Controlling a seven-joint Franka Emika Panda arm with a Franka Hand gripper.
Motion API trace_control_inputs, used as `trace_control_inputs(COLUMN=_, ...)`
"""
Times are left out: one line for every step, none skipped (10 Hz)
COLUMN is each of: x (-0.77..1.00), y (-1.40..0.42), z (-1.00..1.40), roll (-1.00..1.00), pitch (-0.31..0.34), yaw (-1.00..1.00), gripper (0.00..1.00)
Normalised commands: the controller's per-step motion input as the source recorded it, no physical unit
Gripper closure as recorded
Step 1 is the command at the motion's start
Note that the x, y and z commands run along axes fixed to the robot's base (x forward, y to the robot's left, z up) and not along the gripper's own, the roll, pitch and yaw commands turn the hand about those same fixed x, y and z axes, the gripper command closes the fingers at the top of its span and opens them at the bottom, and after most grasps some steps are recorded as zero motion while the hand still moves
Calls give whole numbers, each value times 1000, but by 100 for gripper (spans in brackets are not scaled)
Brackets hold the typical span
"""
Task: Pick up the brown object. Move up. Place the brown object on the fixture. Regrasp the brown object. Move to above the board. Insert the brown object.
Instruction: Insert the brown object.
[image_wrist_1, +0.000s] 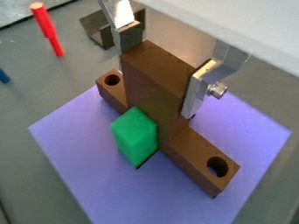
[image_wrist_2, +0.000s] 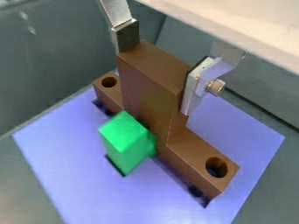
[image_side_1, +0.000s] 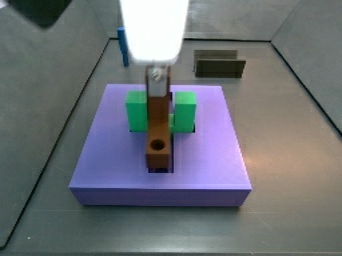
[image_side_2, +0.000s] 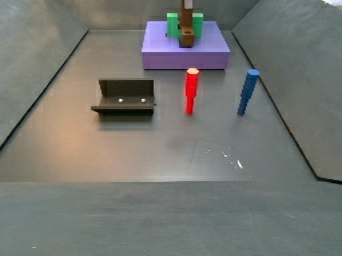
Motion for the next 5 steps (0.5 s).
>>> trace_control_inputs(x=-34, y=0, z=-200, roll=151, pitch=-19, yaw=91, gripper=100)
trace_control_inputs(x=-49, y=0, z=-231, roll=119, pitch=-16, yaw=77, gripper=100)
trace_control_inputs(x=0, y=-17, z=-211, roll=57, pitch=-10, yaw=74, gripper=100)
trace_control_inputs(x=123, y=-140, z=-146, roll=26, pitch=0, yaw=74, gripper=100)
trace_control_inputs(x=163, y=-131, z=-149, roll=14, pitch=0, yaw=60, gripper=100)
